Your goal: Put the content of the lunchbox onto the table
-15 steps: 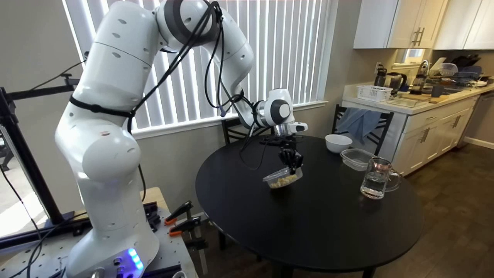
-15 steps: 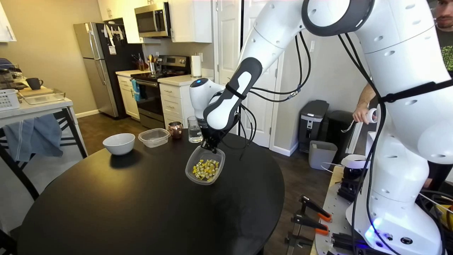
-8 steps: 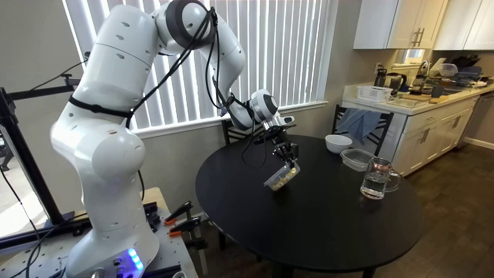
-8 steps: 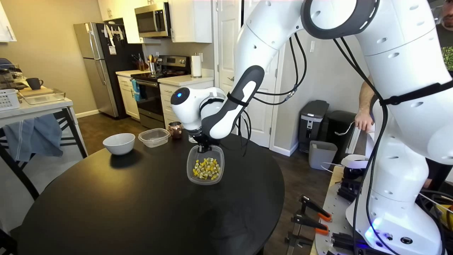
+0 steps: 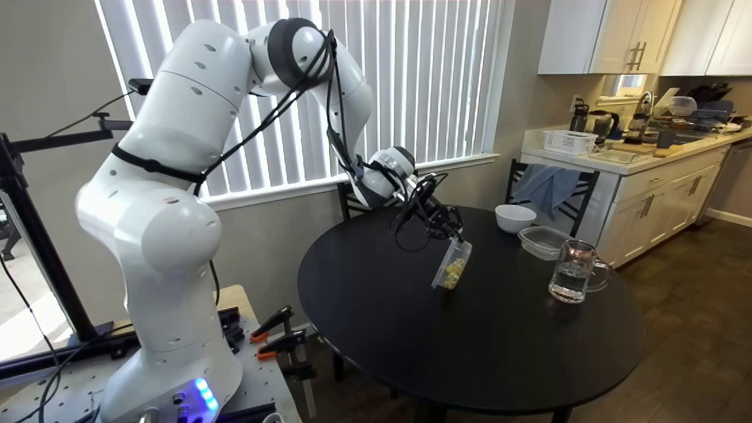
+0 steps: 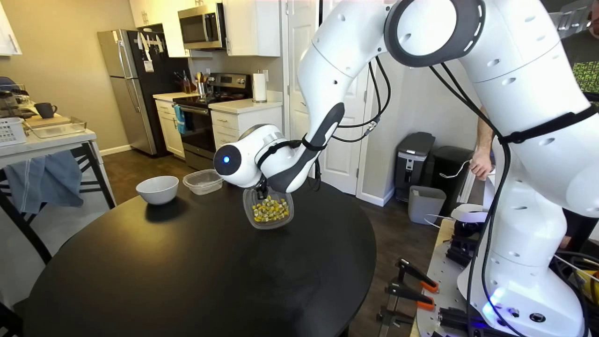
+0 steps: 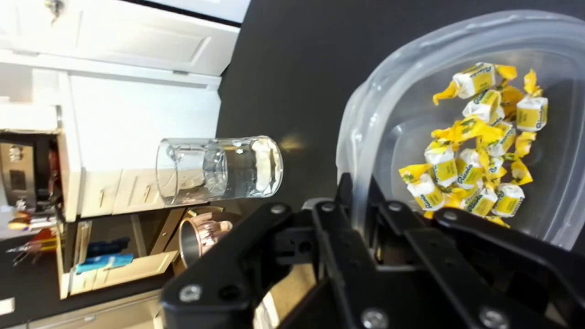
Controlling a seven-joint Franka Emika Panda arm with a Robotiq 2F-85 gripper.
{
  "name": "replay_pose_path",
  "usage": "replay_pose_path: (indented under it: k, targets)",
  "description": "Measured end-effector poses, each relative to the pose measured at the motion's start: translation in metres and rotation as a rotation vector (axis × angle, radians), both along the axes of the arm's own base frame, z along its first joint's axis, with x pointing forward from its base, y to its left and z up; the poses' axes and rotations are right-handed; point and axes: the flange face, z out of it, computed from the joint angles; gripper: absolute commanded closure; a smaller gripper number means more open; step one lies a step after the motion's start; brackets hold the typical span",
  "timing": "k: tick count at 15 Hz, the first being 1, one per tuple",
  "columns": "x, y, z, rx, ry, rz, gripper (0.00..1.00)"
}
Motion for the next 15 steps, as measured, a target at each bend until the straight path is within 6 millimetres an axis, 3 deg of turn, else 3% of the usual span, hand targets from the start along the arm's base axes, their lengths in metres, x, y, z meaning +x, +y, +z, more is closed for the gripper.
replay_pose_path:
  k: [4,11,15]
  targets:
    - [0.004,0.007,-0.009,-0.181,-0.054,0.159,0.99]
    - [0.001,0.049,-0.01,-0.514,-0.191,0.405,0.99]
    - [0.0,0.042,-0.024,-0.712,-0.297,0.496,0.99]
